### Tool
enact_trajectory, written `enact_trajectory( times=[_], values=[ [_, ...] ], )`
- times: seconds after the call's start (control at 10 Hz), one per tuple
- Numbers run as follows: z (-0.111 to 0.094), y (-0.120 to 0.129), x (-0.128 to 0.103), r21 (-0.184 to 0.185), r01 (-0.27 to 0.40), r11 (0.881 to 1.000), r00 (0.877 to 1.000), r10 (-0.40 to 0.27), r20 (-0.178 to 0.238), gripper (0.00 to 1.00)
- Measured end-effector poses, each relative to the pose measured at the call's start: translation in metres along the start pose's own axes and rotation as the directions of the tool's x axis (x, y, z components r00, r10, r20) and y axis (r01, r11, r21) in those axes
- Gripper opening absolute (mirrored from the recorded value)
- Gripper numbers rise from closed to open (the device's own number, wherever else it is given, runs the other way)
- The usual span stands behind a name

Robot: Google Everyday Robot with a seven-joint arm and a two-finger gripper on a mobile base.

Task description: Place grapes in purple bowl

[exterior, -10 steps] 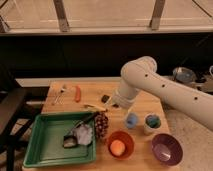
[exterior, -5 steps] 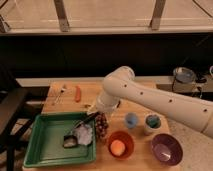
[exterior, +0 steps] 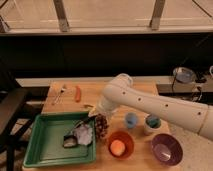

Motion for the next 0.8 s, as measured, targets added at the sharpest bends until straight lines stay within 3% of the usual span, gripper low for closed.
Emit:
enact_trajectory(
  times=[0.2, 0.8],
  values=[
    [-0.004, 0.013, 0.008, -0.009, -0.027, 1.000, 1.000, 0.027, -0.016, 0.65],
    [0.023, 0.022, 0.018, 0.006, -0.054, 0.999, 0.998, 0.053, 0.038, 0.65]
  ],
)
